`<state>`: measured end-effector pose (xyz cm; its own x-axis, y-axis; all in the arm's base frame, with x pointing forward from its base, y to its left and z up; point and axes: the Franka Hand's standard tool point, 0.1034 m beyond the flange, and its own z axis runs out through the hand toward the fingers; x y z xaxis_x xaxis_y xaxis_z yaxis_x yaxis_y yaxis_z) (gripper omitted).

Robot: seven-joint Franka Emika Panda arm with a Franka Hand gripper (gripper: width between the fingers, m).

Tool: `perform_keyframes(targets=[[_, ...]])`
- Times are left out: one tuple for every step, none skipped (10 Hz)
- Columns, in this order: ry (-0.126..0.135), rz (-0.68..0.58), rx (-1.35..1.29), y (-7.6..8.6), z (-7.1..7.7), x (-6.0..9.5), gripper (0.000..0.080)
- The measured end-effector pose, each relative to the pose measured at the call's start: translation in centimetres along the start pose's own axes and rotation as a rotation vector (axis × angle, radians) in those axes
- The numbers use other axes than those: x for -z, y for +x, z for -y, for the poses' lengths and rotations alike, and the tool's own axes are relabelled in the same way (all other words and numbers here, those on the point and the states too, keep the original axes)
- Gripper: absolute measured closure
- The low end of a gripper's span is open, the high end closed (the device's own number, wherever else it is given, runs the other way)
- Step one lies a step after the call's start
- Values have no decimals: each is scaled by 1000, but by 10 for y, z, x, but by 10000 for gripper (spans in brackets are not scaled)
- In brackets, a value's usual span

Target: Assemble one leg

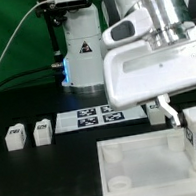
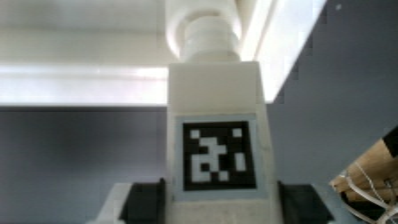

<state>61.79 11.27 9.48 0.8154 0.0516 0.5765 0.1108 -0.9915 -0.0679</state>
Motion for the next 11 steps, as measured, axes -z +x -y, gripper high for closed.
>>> perform_keyframes(targets=[[0,2,0,-3,0,-1,508],[-1,6,1,-7,-1,-3,508],[-3,-8,3,-8,-1,-5,508],[-5,-27,-2,-7,0,-6,508],[-13,-28,-21,-11,1,-9,508],[-23,-36,-43,-11,1,-9,508],[-35,-43,-66,-12,1,-9,508],[-38,-37,-70,-11,0,-9,508],[-31,-7,-66,-11,0,-9,508],[-29,4,-66,-11,0,-9,502],[-27,18,-67,-14,0,-10,502]])
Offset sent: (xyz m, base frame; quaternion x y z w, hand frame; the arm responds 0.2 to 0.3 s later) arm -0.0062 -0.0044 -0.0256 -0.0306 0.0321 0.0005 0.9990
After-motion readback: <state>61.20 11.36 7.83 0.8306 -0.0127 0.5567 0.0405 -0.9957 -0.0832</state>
